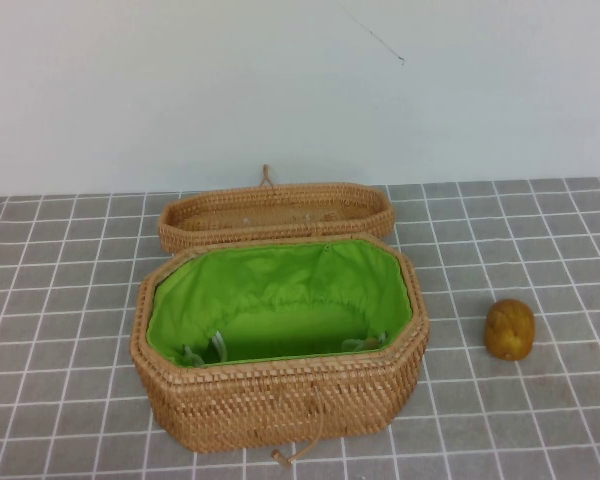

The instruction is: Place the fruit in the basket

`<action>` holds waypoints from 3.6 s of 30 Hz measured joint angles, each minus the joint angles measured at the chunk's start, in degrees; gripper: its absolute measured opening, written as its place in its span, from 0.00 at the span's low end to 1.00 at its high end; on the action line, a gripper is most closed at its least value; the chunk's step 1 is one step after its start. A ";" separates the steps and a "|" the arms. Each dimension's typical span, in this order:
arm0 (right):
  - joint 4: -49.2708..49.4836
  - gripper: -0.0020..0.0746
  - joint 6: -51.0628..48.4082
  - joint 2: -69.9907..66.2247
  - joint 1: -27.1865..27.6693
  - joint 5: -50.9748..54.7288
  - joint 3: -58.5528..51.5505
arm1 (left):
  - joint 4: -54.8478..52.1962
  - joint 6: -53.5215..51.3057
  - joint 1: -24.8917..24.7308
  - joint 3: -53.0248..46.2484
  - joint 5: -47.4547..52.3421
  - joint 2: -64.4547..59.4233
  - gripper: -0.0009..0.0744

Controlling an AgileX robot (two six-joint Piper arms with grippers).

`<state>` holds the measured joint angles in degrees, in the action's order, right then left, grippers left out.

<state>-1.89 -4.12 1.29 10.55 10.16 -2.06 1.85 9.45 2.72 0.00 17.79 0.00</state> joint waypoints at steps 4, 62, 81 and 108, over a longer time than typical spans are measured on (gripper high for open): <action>5.40 0.02 0.05 0.00 0.00 -8.70 0.00 | 0.00 0.00 0.00 0.00 0.00 0.00 0.01; 23.16 0.02 -0.58 -44.48 0.00 31.16 43.23 | 0.00 -0.01 0.00 0.00 0.00 0.00 0.01; 14.08 0.07 9.51 -77.47 -14.48 48.76 66.18 | 0.00 -0.01 0.00 0.00 0.00 0.00 0.01; 2.76 0.86 28.09 -105.71 -28.16 37.83 76.91 | 0.00 -0.01 0.00 0.00 0.00 0.00 0.01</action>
<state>0.87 23.97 -104.43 -17.61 48.00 74.86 1.85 9.44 2.72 0.00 17.79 0.00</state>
